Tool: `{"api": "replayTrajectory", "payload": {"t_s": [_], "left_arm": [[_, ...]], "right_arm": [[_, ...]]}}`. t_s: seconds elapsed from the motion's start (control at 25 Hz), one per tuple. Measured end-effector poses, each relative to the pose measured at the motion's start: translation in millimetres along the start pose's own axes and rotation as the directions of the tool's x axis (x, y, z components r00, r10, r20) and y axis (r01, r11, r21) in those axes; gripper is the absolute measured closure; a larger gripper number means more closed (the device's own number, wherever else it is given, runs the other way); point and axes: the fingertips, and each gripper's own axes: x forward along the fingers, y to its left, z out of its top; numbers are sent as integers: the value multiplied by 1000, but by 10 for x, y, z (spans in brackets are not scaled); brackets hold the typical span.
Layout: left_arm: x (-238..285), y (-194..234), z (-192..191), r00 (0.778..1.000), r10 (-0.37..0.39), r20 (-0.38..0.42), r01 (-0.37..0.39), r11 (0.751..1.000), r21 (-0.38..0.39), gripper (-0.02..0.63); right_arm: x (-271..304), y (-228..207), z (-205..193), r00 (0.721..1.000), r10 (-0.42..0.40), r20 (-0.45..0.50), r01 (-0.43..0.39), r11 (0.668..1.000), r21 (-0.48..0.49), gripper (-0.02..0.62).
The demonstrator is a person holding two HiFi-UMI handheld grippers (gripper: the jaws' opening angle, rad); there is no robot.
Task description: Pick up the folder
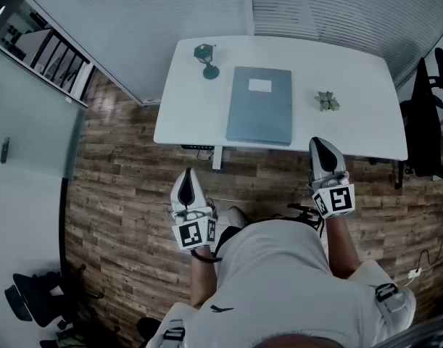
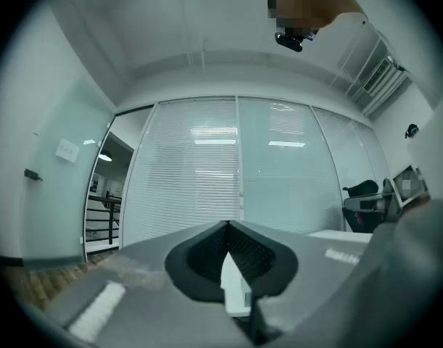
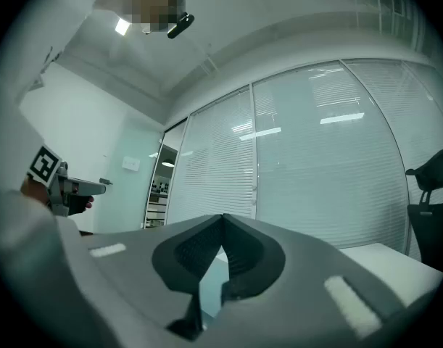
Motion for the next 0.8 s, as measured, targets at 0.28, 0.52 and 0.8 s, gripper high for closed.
{"api": "replayTrajectory", "payload": {"t_s": [0.28,0.52,0.8], "left_arm": [[5,-48,-4,1000,-3,-3,3,1000,7,600],[5,-103,-7,1000,-10,-6,10,1000,16,600],[24,-104,-28,1000,-13,-12,13,1000,18,600]], "right_arm": [[-10,-16,-11,1000,2,-3,-2,1000,0,595],[-36,-18,3,1000,24,19,-25,999,45,594],[-16,19,-22,999,35,11,-36,999,22,592]]}}
